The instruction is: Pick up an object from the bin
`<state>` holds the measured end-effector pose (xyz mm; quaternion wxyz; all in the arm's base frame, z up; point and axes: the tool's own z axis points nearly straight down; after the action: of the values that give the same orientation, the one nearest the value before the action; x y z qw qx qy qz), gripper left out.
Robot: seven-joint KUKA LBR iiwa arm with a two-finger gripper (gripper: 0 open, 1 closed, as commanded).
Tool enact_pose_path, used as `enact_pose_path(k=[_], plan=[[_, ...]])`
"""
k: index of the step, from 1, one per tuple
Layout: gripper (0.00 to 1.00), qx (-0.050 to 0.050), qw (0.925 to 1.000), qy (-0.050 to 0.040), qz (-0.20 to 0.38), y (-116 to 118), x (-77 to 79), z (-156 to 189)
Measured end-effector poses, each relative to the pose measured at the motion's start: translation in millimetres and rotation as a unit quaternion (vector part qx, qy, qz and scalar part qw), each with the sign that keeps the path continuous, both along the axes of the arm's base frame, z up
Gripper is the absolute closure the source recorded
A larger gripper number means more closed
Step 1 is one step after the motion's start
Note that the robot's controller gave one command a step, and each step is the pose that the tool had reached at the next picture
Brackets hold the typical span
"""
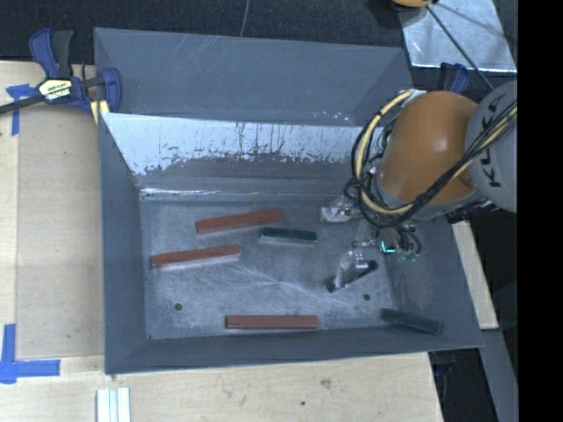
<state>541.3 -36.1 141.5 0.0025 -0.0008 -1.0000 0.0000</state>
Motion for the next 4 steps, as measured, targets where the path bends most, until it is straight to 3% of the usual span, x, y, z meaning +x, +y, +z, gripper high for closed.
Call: enact_pose_path(k=[1,2,3,4], plan=[[0.00,0.000,1.0000,-0.0041,0.000,0.0,2.1,4.1],[1.00,-0.001,0.9989,-0.0161,0.044,58.4,37.1,-62.7],[1.00,-0.001,0.9989,-0.0161,0.044,58.4,37.1,-62.7],[1.00,0.000,0.9976,-0.0043,0.069,62.2,34.7,58.2]])
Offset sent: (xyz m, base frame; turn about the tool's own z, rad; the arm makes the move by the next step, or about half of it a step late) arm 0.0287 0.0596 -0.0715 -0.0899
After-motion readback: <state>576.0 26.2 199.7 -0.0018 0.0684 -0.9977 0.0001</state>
